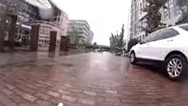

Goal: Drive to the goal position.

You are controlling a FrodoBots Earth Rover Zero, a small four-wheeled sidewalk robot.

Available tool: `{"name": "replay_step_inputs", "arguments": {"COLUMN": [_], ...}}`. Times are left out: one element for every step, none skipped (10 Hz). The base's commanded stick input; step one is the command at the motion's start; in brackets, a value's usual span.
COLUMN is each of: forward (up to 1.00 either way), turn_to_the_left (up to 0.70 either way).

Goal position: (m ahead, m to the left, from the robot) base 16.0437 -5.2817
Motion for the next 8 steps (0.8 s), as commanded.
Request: {"name": "replay_step_inputs", "arguments": {"forward": [0.70, 0.70, 0.70, 0.70, 0.70, 0.70, 0.70, 0.70], "turn_to_the_left": [-0.14, -0.11, -0.03, 0.00, 0.00, 0.00, 0.00, 0.00]}}
